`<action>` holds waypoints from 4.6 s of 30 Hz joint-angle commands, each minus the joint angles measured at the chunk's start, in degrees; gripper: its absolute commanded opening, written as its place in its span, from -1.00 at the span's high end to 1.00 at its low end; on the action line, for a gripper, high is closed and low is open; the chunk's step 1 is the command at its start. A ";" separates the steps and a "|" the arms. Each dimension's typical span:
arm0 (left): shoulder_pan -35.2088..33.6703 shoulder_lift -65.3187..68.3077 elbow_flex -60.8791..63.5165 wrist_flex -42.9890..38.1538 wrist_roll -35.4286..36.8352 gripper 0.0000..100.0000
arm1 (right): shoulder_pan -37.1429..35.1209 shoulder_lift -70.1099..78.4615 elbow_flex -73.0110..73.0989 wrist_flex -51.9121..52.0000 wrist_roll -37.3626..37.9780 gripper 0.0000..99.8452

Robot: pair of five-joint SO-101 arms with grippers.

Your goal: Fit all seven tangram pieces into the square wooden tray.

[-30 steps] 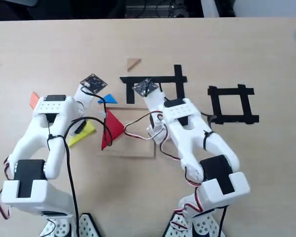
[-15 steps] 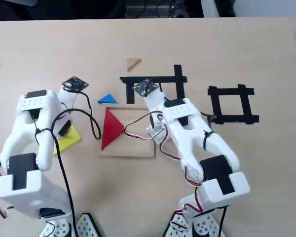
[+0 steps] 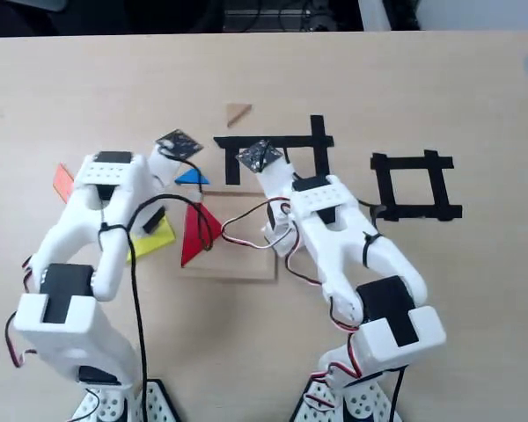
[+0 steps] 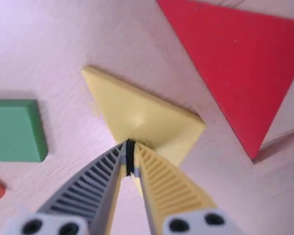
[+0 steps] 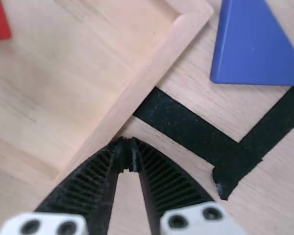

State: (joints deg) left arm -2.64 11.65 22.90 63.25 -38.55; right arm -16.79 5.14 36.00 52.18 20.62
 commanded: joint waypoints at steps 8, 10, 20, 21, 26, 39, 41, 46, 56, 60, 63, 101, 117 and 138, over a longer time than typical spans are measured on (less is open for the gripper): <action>-5.93 -9.32 -3.12 3.96 1.49 0.94 | -1.05 -0.31 -1.10 -0.53 2.55 0.98; -7.16 -9.76 -0.92 3.43 -1.58 0.94 | -1.05 -0.31 -1.10 -0.53 2.55 0.98; -10.42 -1.41 1.01 -4.48 -2.99 0.94 | -0.97 -0.31 -1.10 -0.53 2.55 0.98; -9.54 -0.18 0.57 -3.43 -2.99 0.94 | -0.97 -0.31 -1.10 -0.53 2.55 0.98; -3.82 2.81 -2.95 4.04 -2.99 0.94 | -0.97 -0.31 -1.10 -0.53 2.64 0.98; 4.26 2.55 -2.42 4.40 0.00 0.94 | -1.14 -0.31 -1.19 -0.53 2.64 0.98; 3.82 2.46 -2.77 4.48 -0.09 0.94 | -1.14 -0.31 -1.19 -0.53 2.64 0.98; -2.68 1.14 -10.68 14.33 -4.31 0.94 | -1.14 -0.31 -1.19 -0.53 2.64 0.98; 1.10 -25.67 0.40 37.36 -24.97 0.94 | -1.14 -0.31 -1.19 -0.53 2.64 0.98; 5.93 -33.85 14.99 32.00 -25.49 0.94 | -0.97 -0.31 -1.10 -0.53 2.64 0.98; 7.60 -36.92 20.97 28.75 -25.41 0.94 | -0.97 -0.31 -1.10 -0.53 2.64 0.98; 1.10 -27.87 29.85 -16.00 -8.70 0.94 | -0.88 -0.31 -1.10 0.00 2.64 0.98; 1.54 -40.62 10.33 15.82 -9.23 0.94 | -0.97 -0.40 -1.10 0.18 2.73 0.98; 13.58 -43.43 39.34 13.01 -8.44 0.94 | -0.88 -0.40 -1.10 0.18 2.73 0.98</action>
State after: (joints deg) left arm 9.93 -31.78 62.02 77.93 -47.52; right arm -17.05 5.14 36.00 52.09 22.90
